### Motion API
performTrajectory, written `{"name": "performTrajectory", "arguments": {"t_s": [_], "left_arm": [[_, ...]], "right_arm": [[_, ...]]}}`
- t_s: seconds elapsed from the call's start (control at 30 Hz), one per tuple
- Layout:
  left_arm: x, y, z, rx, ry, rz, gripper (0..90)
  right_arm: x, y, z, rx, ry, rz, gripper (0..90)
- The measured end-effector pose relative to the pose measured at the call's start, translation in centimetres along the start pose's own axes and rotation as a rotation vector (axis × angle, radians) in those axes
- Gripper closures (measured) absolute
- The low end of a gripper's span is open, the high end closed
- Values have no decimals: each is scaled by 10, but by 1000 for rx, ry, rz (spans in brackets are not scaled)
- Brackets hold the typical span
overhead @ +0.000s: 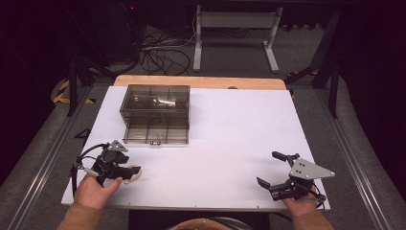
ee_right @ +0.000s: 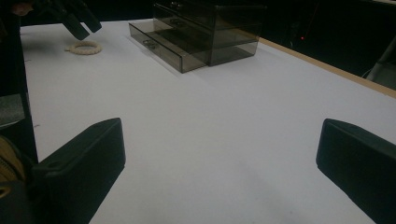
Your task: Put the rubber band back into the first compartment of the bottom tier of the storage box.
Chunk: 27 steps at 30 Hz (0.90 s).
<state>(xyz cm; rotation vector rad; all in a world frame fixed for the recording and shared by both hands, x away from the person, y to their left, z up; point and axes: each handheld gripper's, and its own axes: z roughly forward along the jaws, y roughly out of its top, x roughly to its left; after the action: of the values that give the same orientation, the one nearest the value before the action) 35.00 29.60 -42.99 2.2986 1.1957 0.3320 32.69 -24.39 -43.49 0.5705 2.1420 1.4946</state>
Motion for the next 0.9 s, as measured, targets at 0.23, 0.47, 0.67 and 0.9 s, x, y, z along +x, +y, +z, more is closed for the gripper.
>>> {"name": "performTrajectory", "arguments": {"t_s": [0.23, 0.47, 0.67, 0.9], "left_arm": [[2, 0, 3, 53, -1, -5, 415], [4, -1, 8, 102, 15, -3, 431], [5, -1, 10, 134, 27, 1, 448], [7, -1, 11, 143, 36, -3, 496]], "right_arm": [[0, 0, 0, 2, 2, -2, 18], [0, 0, 0, 2, 2, -1, 18], [1, -1, 0, 2, 1, -1, 18], [1, -1, -1, 5, 1, 2, 18]]}}
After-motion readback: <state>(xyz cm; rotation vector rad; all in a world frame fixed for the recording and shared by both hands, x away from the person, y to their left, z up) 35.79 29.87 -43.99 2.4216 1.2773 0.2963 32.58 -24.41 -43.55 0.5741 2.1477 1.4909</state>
